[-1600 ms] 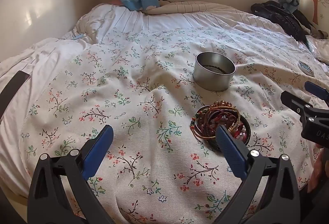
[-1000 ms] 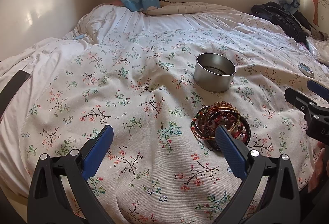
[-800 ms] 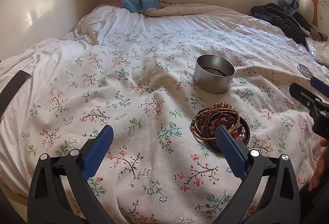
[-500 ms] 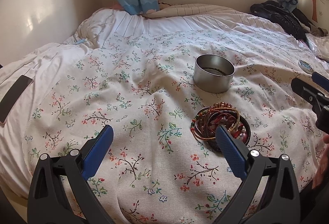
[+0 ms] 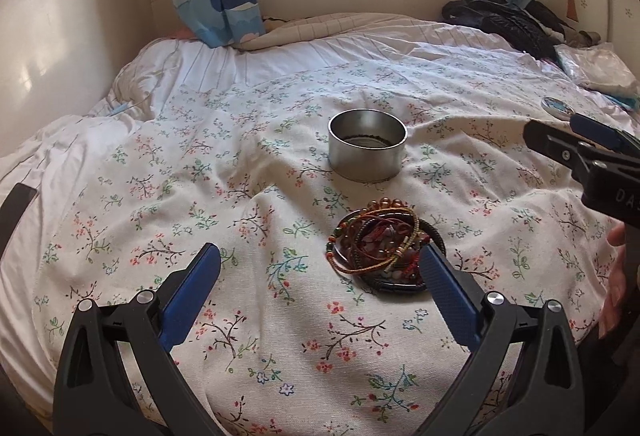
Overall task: Organize jewelry
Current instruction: 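Move the left tool toward the dish of bracelets, then close the left tool on the gold bangle in the dish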
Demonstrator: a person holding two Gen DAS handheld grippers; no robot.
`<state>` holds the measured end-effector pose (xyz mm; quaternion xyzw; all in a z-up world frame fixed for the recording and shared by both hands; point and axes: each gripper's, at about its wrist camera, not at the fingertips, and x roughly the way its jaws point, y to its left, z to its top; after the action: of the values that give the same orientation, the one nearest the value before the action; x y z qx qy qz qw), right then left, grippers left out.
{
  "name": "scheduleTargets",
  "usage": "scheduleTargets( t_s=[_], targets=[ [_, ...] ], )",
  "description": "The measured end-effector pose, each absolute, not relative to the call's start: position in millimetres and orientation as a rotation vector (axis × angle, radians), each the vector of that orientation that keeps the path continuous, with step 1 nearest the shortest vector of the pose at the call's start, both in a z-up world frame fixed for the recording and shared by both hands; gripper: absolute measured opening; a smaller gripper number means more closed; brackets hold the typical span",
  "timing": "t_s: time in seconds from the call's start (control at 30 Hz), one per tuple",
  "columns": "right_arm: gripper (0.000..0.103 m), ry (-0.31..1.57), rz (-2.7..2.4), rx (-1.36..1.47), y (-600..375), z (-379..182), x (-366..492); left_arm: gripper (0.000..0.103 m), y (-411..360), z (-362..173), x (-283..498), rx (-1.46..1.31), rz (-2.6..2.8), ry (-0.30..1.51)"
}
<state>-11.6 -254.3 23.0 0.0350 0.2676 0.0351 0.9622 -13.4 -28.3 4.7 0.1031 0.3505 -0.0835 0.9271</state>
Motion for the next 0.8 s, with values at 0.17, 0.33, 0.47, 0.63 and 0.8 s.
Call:
scheduleTargets(
  t_s=[0.17,0.33,0.47,0.63,0.8],
  targets=[
    [0.097,0.549,0.071,0.086,-257.9,22.3,-10.2,0.095,-38.6,-1.0,-7.9,0.220,-0.219,0.754],
    [0.097,0.550,0.073,0.122,-264.0,22.3,-10.3,0.086,-54.2,-9.6,2.5,0.221,-0.269,0.800],
    [0.097,0.551,0.077,0.150,-269.2,21.9,-10.2,0.071,-73.9,-24.0,18.0,0.250,-0.285,0.850],
    [0.097,0.553,0.085,0.172,-271.8,21.6,-10.3,0.054,-87.1,-41.8,36.7,0.274,-0.293,0.907],
    [0.097,0.555,0.091,0.195,-275.3,21.7,-9.9,0.013,-75.6,-49.6,50.9,0.158,-0.337,0.965]
  ],
)
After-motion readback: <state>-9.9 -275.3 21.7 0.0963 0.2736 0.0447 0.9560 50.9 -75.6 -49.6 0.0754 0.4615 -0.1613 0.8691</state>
